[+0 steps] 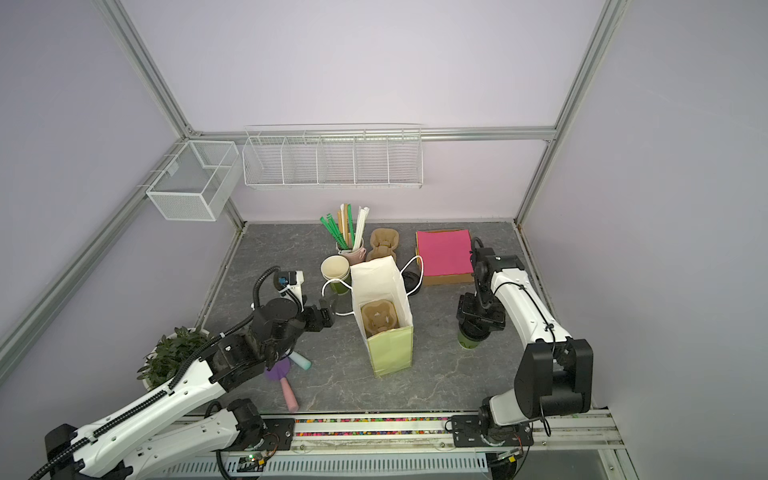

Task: Pack the takeout coffee
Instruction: 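Close the right gripper on the lid and lift the green cup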

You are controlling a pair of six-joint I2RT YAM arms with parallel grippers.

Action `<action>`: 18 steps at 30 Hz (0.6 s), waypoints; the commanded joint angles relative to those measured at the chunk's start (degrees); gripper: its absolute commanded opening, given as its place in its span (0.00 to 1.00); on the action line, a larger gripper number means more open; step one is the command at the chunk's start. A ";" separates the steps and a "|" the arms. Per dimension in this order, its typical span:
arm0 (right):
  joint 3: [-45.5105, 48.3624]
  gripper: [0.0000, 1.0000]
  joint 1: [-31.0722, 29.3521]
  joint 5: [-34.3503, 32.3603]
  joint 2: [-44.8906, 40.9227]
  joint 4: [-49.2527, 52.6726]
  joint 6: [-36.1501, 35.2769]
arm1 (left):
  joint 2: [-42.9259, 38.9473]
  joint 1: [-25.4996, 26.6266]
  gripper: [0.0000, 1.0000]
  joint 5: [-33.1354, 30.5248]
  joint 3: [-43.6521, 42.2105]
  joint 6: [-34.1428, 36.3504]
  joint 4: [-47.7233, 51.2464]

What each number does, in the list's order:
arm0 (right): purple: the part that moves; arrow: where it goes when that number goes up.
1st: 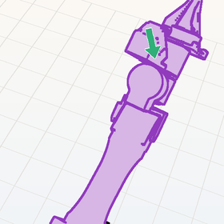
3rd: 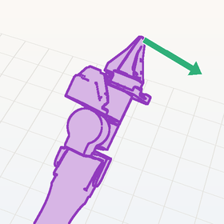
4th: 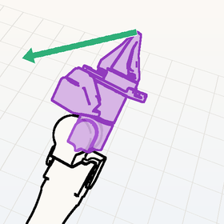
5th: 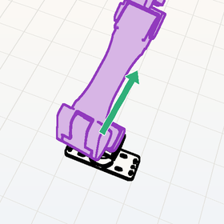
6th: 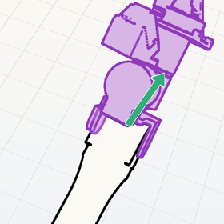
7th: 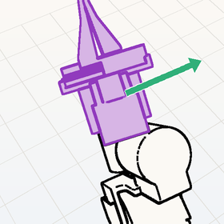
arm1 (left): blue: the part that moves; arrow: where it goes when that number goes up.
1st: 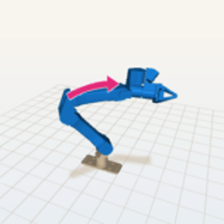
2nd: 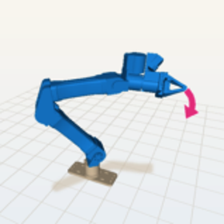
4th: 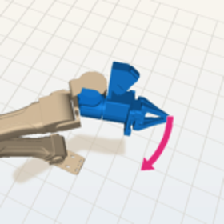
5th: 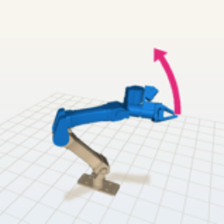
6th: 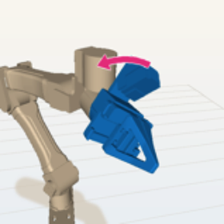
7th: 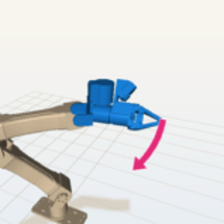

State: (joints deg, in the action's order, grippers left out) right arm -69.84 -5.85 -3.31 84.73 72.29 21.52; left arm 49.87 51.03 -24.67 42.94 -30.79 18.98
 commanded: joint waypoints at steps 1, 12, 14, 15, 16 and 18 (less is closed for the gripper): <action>0.33 0.78 -0.39 -0.97 1.08 1.84 -0.82 | -0.22 0.14 0.94 -1.06 -0.74 0.63 -0.37; -2.47 0.74 -4.07 -2.50 -4.14 5.57 -0.36 | -0.02 0.13 0.94 -0.82 -0.75 0.64 -0.63; -3.33 0.74 -5.49 -4.19 -4.93 6.70 -0.07 | -0.11 0.18 0.94 -0.91 -0.83 0.64 -0.63; -3.87 0.74 -5.58 -4.49 -5.36 7.40 0.01 | -0.12 0.17 0.94 -0.93 -0.86 0.64 -0.70; -4.37 0.74 -7.55 -4.87 -5.65 8.01 0.14 | -0.23 0.17 0.94 -0.85 -0.84 0.56 -0.75; -6.02 0.74 -9.39 -6.60 -6.55 9.52 0.56 | -0.34 0.18 0.94 -0.74 -0.92 0.64 -0.77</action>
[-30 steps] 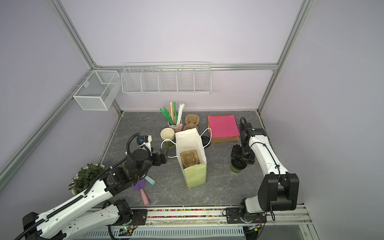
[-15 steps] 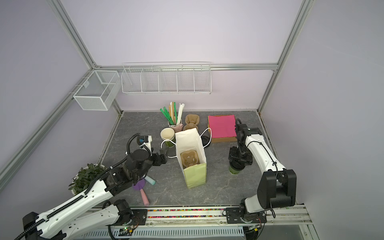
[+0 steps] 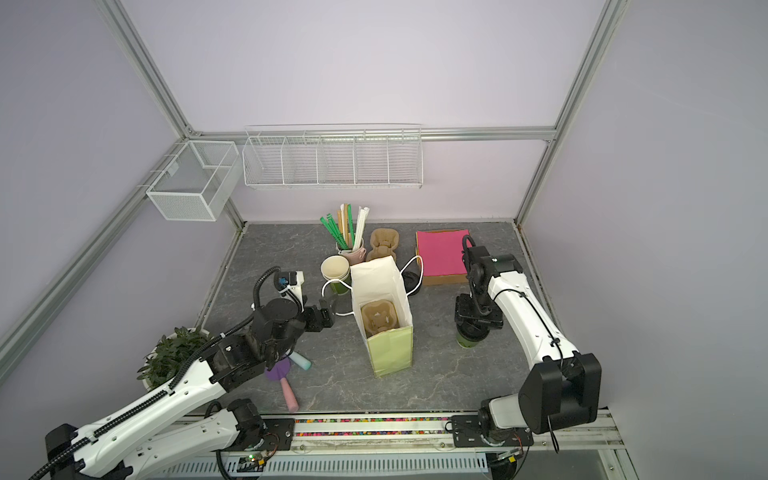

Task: Pack the takeout coffee
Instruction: 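Close the right gripper on the lid and lift the green cup, then carry the green cup with the right gripper over the bag opening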

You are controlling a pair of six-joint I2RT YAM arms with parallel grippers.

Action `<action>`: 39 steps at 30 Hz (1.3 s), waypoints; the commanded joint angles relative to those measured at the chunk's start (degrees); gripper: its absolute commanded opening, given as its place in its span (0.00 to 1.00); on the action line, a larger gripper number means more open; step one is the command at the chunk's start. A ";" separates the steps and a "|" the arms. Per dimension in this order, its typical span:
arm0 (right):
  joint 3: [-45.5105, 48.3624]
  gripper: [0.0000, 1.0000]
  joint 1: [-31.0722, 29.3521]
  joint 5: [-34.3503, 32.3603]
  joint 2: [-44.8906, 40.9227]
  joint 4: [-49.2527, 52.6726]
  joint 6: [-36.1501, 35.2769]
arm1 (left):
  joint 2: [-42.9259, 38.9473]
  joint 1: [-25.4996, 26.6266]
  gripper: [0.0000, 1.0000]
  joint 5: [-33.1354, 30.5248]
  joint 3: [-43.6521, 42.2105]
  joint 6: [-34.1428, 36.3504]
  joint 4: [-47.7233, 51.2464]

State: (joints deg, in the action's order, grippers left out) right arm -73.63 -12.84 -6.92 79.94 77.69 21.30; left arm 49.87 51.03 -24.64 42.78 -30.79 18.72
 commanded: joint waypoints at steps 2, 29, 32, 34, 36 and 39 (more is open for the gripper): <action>-4.16 0.74 -3.97 -4.49 -2.63 5.78 1.02 | -0.60 0.13 0.94 -0.62 -0.86 0.63 -0.61; -39.62 0.73 -25.21 -11.14 -3.19 22.57 1.93 | -2.62 0.15 0.94 -0.14 -2.80 0.92 -3.16; -42.87 0.73 -26.71 -10.91 -2.91 23.12 1.55 | -2.44 0.15 0.94 -0.32 -2.88 0.91 -3.17; -44.88 0.72 -27.71 -9.78 -2.82 22.86 1.29 | -2.19 0.15 0.94 -0.34 -2.80 0.90 -3.18; -46.69 0.72 -29.02 -8.67 -2.61 22.73 0.98 | -2.12 0.15 0.94 -0.32 -2.79 0.90 -3.21; -48.68 0.72 -31.24 -8.05 -2.00 22.83 0.60 | -1.82 0.14 0.94 -0.34 -2.79 0.93 -3.30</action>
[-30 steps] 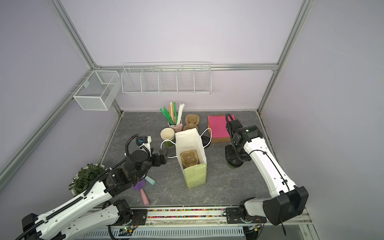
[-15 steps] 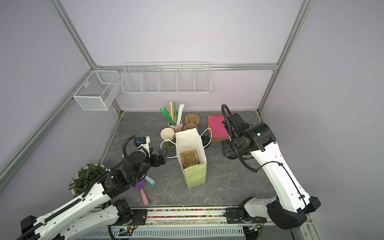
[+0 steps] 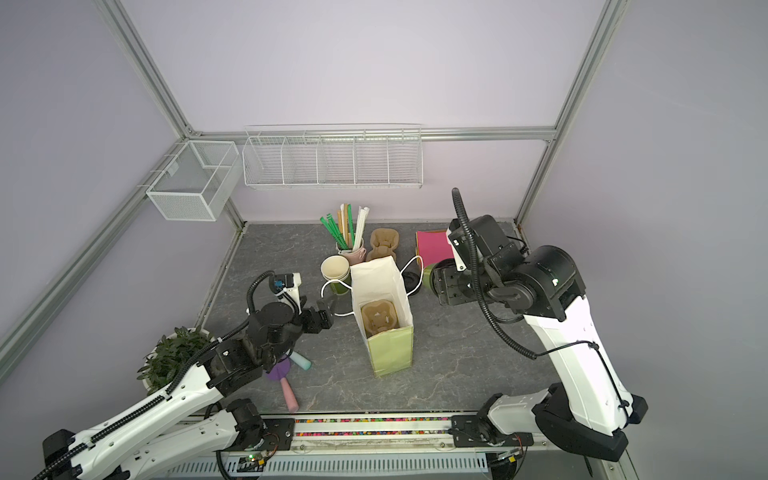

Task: Pack the takeout coffee
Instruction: 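Carry the green cup with the right gripper over the bag opening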

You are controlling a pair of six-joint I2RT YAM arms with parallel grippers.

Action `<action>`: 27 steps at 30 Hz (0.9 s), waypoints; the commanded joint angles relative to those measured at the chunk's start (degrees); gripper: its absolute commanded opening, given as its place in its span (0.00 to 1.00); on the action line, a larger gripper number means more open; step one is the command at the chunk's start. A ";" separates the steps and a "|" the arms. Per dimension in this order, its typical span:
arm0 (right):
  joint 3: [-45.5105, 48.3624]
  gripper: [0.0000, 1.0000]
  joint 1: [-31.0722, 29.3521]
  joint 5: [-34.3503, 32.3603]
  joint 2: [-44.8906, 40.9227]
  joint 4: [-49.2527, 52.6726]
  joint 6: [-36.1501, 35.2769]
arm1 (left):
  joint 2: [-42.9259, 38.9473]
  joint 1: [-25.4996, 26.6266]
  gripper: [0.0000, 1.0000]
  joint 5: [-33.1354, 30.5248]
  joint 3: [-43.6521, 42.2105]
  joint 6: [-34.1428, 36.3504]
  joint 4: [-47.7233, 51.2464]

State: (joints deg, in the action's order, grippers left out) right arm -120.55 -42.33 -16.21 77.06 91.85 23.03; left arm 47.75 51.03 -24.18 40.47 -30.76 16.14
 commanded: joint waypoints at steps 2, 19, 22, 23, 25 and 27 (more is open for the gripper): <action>-3.07 0.72 -3.28 1.08 1.43 8.86 -1.16 | 0.35 0.15 0.94 -0.78 -0.39 0.94 -0.67; -15.60 0.71 -12.61 2.47 6.25 9.73 -1.84 | 0.26 0.13 0.94 -0.69 -0.22 1.06 -0.32; -16.19 0.70 -12.90 3.81 6.02 8.82 -1.34 | 0.11 0.13 0.94 -0.55 -0.21 1.06 -0.34; -16.21 0.70 -13.16 4.37 6.10 8.63 -1.09 | 0.08 0.19 0.94 -0.51 -0.22 1.02 -0.32; -16.28 0.70 -14.50 4.17 7.25 8.69 -0.54 | 0.14 0.18 0.94 -0.52 -0.22 1.03 -0.33; -16.33 0.70 -15.88 3.47 8.70 9.06 -0.06 | 0.13 0.16 0.94 -0.49 -0.21 1.12 -0.25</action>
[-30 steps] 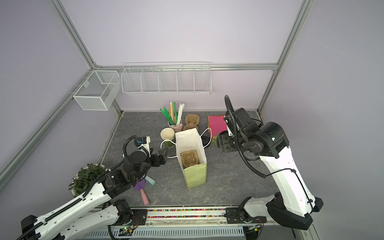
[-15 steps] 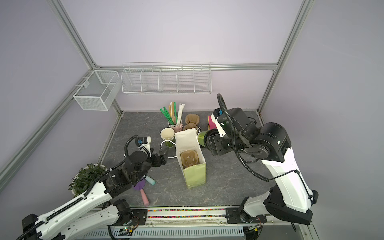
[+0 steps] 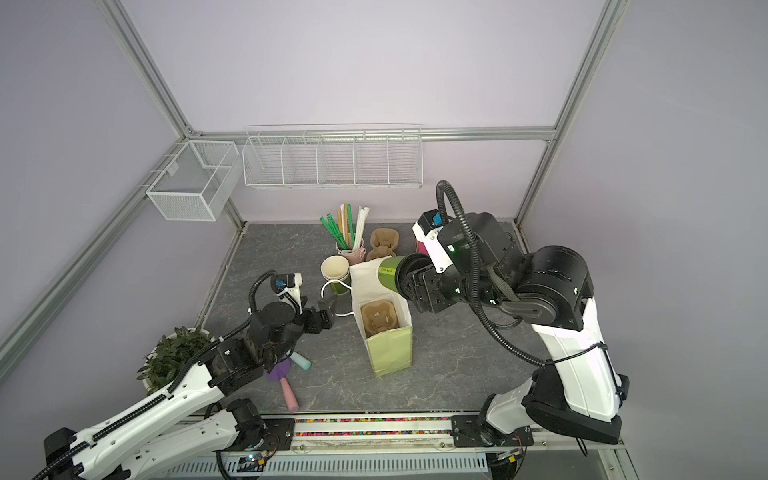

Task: Pack the takeout coffee
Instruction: 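Carry the green cup with the right gripper over the bag opening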

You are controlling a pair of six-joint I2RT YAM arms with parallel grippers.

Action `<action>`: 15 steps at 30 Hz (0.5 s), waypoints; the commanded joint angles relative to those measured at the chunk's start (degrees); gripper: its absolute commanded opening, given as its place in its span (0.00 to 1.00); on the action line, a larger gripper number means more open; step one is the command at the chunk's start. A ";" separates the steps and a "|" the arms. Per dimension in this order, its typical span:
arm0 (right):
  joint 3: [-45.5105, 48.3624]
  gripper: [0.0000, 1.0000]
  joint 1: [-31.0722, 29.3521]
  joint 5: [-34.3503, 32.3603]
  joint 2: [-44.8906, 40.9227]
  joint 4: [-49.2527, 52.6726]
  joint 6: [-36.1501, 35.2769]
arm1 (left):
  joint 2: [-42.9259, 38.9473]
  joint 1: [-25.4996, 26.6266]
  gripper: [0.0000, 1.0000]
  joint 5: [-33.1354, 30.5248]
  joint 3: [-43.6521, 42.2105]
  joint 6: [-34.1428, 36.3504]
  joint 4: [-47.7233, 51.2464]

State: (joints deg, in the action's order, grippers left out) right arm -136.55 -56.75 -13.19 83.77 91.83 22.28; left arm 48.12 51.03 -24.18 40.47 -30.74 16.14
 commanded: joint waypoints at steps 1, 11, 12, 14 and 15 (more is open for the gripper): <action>-0.65 0.70 -1.88 0.05 2.97 9.64 1.23 | -0.31 0.20 0.94 -0.58 -0.21 1.01 -0.21; 9.94 0.70 -1.26 0.46 5.56 9.90 5.83 | -0.53 0.18 0.94 -0.54 -0.28 1.12 0.02; 10.54 0.70 -1.07 0.92 5.88 9.95 5.97 | -0.48 0.20 0.94 -0.47 -0.24 1.12 -0.10; 12.00 0.70 -0.53 1.92 6.36 9.92 6.36 | -0.38 0.13 0.94 -0.26 -0.21 1.12 0.03; 13.17 0.70 -0.10 2.56 6.78 9.99 6.52 | -0.36 0.13 0.94 -0.25 -0.14 1.14 0.00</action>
State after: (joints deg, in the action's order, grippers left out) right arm -124.99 -57.71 -12.29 90.08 91.85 26.94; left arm 48.01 51.03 -24.16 40.47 -30.74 16.14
